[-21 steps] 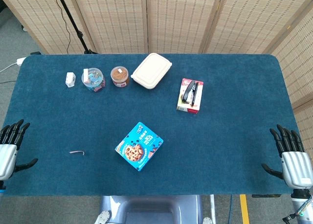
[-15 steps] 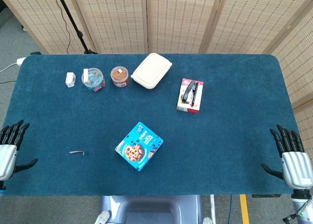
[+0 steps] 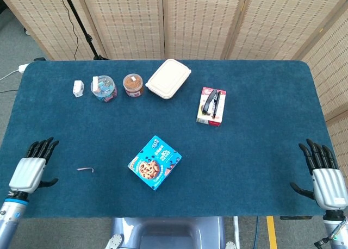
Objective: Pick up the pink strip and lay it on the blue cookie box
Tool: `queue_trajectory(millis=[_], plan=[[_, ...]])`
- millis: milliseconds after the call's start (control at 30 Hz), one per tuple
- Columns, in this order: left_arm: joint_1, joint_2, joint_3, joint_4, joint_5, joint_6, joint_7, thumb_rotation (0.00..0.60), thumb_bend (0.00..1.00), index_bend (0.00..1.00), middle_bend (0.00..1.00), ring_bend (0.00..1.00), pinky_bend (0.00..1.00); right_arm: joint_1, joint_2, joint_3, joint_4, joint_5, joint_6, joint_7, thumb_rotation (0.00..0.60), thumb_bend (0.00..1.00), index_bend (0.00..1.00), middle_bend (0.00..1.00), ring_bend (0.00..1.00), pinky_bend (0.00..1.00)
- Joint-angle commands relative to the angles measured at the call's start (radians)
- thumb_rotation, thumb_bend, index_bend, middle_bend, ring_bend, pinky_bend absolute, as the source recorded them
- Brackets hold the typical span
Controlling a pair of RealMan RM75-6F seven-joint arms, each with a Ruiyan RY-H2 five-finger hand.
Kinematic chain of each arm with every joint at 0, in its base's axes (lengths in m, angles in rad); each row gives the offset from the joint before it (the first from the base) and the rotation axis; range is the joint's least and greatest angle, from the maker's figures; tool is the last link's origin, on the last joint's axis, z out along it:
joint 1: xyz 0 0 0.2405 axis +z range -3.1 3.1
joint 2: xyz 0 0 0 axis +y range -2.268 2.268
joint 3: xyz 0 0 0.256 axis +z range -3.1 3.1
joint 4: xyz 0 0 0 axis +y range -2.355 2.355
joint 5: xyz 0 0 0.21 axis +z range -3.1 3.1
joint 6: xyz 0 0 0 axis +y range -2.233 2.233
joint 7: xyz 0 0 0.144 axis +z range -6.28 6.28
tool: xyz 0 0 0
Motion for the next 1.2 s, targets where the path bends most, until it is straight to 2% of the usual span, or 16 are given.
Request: queue_trajectory(millis=[33, 233, 400, 733, 900, 1200], plan=[[-0.026, -0.059, -0.010, 0.058, -0.016, -0.013, 0.013, 0.600, 0.04, 0.08, 0.00, 0.00, 0.00, 0.001, 0.002, 0.001, -0.002, 0.002, -0.002, 0.004, 0.600, 0.00, 0.00, 0.00, 0.00, 0.00], [-0.050, -0.128, -0.014, 0.143, -0.023, -0.040, -0.005, 0.600, 0.06, 0.20, 0.00, 0.00, 0.00, 0.001, 0.009, 0.003, -0.007, 0.006, -0.005, 0.015, 0.600, 0.00, 0.00, 0.00, 0.00, 0.00], [-0.066, -0.167, -0.008, 0.191, -0.016, -0.060, -0.030, 0.600, 0.09, 0.26, 0.00, 0.00, 0.00, 0.001, 0.014, 0.003, -0.009, 0.009, -0.008, 0.020, 0.600, 0.00, 0.00, 0.00, 0.00, 0.00], [-0.082, -0.214, 0.008, 0.238, -0.019, -0.085, -0.005, 0.600, 0.13, 0.34, 0.00, 0.00, 0.00, -0.001, 0.020, 0.002, -0.014, 0.008, -0.006, 0.030, 0.600, 0.00, 0.00, 0.00, 0.00, 0.00], [-0.090, -0.231, 0.012, 0.248, -0.022, -0.095, 0.008, 0.600, 0.19, 0.35, 0.00, 0.00, 0.00, -0.002, 0.023, 0.002, -0.016, 0.009, -0.005, 0.033, 0.600, 0.00, 0.00, 0.00, 0.00, 0.00], [-0.099, -0.249, 0.014, 0.253, -0.028, -0.102, 0.031, 0.600, 0.22, 0.37, 0.00, 0.00, 0.00, -0.002, 0.028, 0.003, -0.019, 0.012, -0.010, 0.039, 0.600, 0.00, 0.00, 0.00, 0.00, 0.00]])
